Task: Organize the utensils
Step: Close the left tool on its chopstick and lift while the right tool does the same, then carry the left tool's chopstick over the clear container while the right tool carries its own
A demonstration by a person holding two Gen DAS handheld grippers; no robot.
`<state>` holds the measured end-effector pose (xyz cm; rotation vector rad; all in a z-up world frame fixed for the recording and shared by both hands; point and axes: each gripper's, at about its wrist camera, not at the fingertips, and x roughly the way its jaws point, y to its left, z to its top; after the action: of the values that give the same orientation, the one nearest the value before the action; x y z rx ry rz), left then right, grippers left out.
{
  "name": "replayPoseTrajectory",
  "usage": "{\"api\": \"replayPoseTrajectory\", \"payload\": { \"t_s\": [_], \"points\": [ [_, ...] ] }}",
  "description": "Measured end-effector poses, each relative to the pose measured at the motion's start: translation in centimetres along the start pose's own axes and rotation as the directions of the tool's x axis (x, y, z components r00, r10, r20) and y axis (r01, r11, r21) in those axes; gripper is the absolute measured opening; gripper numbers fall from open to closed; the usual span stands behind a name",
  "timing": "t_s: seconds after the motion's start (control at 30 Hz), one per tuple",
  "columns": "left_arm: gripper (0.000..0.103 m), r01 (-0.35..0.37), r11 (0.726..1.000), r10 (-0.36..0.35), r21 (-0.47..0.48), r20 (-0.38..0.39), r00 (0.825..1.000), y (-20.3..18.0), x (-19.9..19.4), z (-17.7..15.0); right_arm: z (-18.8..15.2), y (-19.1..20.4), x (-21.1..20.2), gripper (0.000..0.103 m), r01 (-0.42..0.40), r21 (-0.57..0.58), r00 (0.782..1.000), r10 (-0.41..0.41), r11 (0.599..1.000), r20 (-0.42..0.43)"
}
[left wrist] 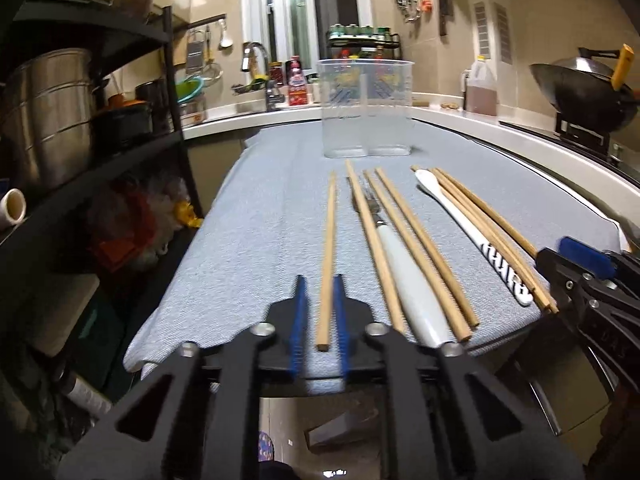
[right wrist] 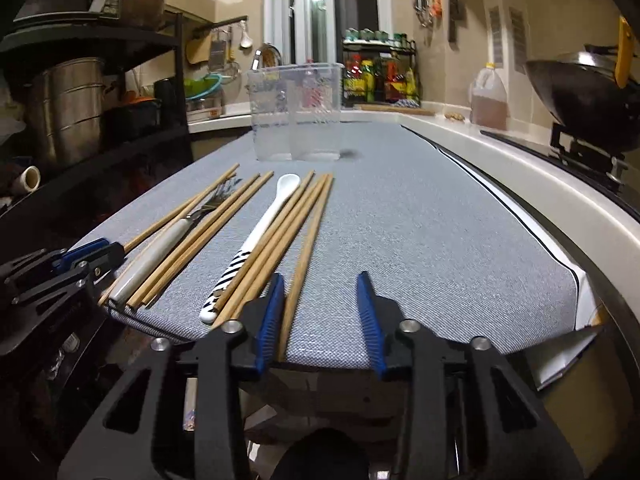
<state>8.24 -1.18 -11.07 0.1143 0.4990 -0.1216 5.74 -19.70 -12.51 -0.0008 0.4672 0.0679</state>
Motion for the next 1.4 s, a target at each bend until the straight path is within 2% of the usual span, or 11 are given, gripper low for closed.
{"api": "replayPoseTrajectory", "payload": {
  "t_s": [0.1,0.2,0.33,0.43,0.67,0.9,1.23,1.4],
  "points": [
    [0.007,0.001,1.0,-0.001,-0.004,0.001,1.0,-0.1,0.1,0.0,0.0,0.8,0.0,0.008,-0.017,-0.043,1.0,0.017,0.999,0.008],
    [0.007,0.017,1.0,-0.017,-0.023,-0.015,1.0,0.2,0.0,0.1,0.5,0.5,0.0,0.006,-0.018,-0.036,1.0,0.017,0.999,-0.02],
    [0.007,0.027,0.998,-0.027,-0.063,-0.005,1.0,1.1,-0.9,0.8,2.0,-0.2,-1.8,0.006,-0.003,-0.027,1.0,0.003,1.0,0.022],
    [0.007,0.036,0.996,-0.034,-0.084,0.032,0.999,1.7,-2.2,1.9,3.2,-0.3,-3.2,0.006,0.001,-0.044,0.998,0.002,0.999,0.064],
    [0.007,0.053,0.997,-0.043,-0.058,0.154,0.987,1.9,-4.9,5.0,6.3,-0.1,-5.1,0.006,-0.008,-0.053,0.989,0.016,0.999,0.146],
    [0.007,0.072,0.997,-0.066,-0.016,0.232,0.971,1.6,-6.3,8.4,10.1,-0.8,-4.4,0.005,-0.025,-0.018,0.988,0.027,1.0,0.153],
    [0.007,0.103,0.995,-0.099,-0.015,0.194,0.976,2.8,-4.1,14.1,16.6,-2.0,-1.2,0.005,-0.033,0.022,0.99,0.029,0.999,0.138],
    [0.007,0.138,0.99,-0.134,-0.02,0.135,0.982,3.5,-2.2,17.7,20.9,-2.6,0.4,0.005,-0.045,0.031,0.99,0.041,0.998,0.137]
  ]
}}
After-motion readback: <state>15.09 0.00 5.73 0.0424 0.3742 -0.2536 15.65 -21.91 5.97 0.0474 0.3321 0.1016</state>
